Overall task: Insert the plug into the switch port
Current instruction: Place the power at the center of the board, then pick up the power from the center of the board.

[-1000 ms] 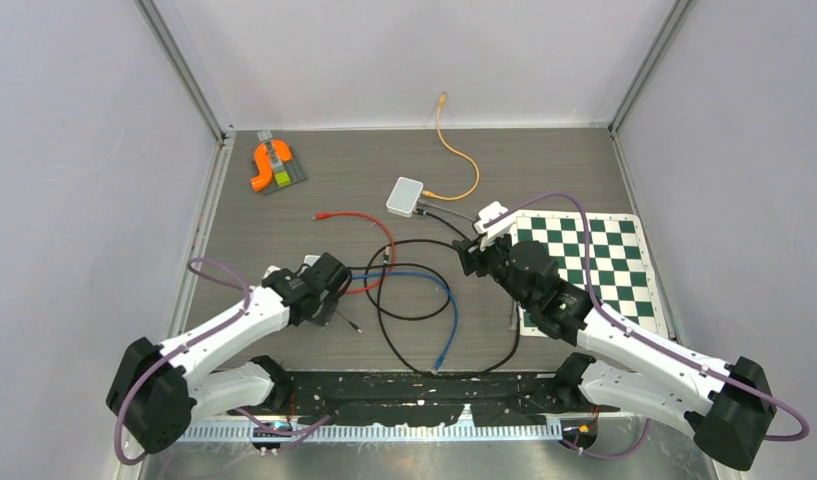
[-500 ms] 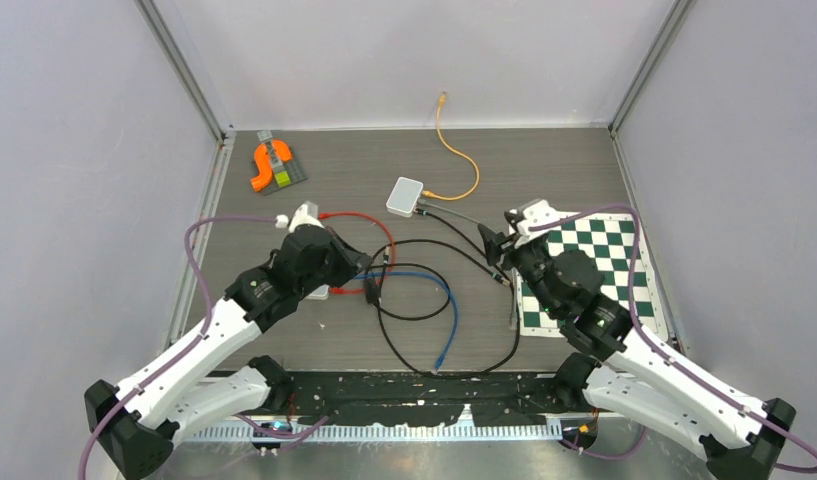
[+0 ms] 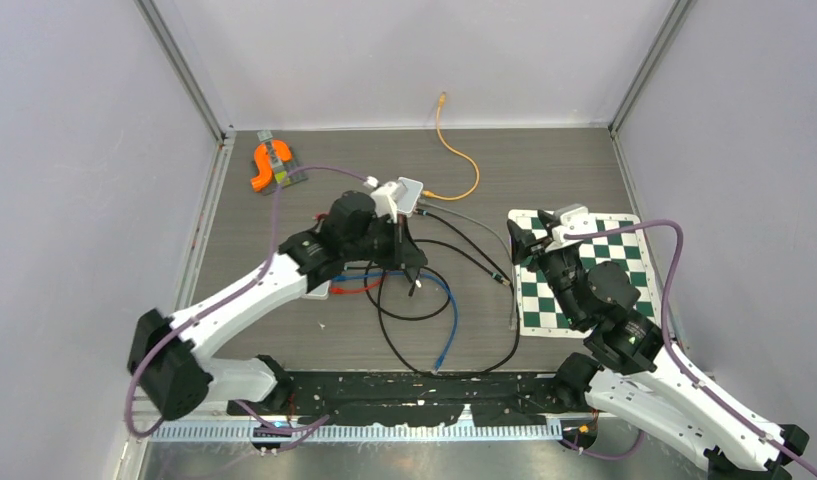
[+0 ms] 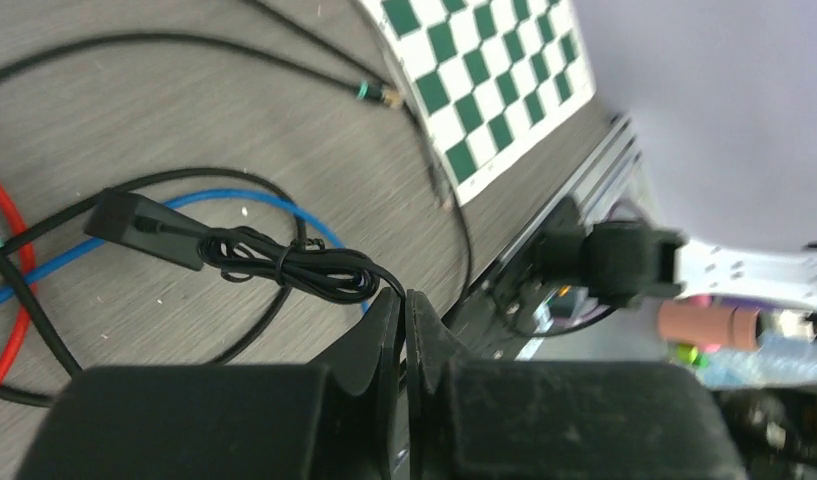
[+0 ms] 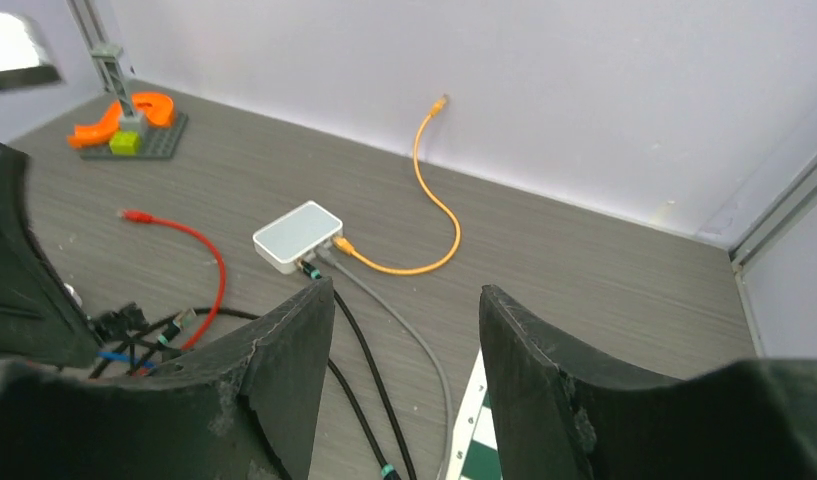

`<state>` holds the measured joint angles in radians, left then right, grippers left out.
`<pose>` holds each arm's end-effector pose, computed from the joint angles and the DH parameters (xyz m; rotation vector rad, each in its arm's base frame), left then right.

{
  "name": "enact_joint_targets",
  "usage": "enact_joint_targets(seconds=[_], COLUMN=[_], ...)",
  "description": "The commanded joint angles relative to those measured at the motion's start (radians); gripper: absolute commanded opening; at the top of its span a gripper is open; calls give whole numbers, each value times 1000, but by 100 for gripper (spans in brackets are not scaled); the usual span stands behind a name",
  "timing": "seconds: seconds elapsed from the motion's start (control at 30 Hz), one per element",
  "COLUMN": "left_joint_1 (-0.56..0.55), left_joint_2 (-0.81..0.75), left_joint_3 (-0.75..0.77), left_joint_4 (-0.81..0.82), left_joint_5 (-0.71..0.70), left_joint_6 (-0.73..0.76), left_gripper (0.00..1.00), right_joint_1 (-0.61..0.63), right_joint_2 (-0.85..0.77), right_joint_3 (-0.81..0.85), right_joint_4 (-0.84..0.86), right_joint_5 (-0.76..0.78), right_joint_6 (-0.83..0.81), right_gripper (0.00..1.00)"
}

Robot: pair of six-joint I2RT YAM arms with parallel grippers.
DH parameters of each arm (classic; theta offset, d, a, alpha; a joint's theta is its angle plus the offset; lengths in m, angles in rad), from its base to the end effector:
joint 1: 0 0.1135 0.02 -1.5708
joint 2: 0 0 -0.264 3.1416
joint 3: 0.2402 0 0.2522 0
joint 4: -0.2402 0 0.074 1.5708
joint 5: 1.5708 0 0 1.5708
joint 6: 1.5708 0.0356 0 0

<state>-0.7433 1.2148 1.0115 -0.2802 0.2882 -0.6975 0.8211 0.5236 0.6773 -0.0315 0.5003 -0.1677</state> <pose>0.1962 -0.1941 0.3200 0.2482 2.2391 -1.1395 0.1002 0.0826 0.3551 -0.3102 1.4327 0.1701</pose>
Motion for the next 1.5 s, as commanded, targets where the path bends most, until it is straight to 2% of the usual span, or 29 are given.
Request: enact_joint_targets(seconds=[0.0,0.07,0.13,0.23,0.27,0.37,0.43,0.53,0.67,0.83,0.93,1.0,1.1,1.17,1.27,1.47], left_joint_1=[-5,-6,-5,-5,-4,7,26,68,126,241,318,362,409,436,466,485], left_joint_2=[151,229,304,398,413,408,383,348,298,175,82,13,-84,-149,-238,-346], left_joint_3=[6,25,47,98,108,120,123,142,136,23,-43,-75,-104,-131,-171,-245], left_joint_4=[-15,-48,-86,-180,-197,-189,-171,-176,-197,-142,-122,-134,-196,-222,-246,-263], left_joint_5=[189,250,290,297,289,261,256,257,294,304,252,171,2,-88,-165,-169], left_joint_6=[202,267,347,431,446,448,434,436,445,376,334,324,328,325,310,309], left_gripper=[6,6,14,17,21,45,56,63,64,70,79,82,88,99,100,100], right_joint_1=[3,3,3,2,2,2,3,3,3,3,4,3,2,0,-8,-51], right_joint_2=[-2,-3,4,29,39,61,81,105,150,266,351,430,589,690,824,1093], right_joint_3=[14,1,-10,-25,-28,-46,-46,-52,-79,-80,-51,11,121,211,348,542], right_joint_4=[-60,-61,-55,-40,-29,0,3,37,136,256,292,266,133,22,-119,-255], right_joint_5=[19,11,-12,-129,-158,-319,-427,-575,-661,-651,-608,-512,-308,-250,-246,-336], right_joint_6=[-4,-3,-6,-29,-44,-87,-136,-184,-205,-148,-100,-20,145,223,297,338], right_gripper=[62,62,62,62,62,62,61,61,59,60,61,61,59,57,53,45])
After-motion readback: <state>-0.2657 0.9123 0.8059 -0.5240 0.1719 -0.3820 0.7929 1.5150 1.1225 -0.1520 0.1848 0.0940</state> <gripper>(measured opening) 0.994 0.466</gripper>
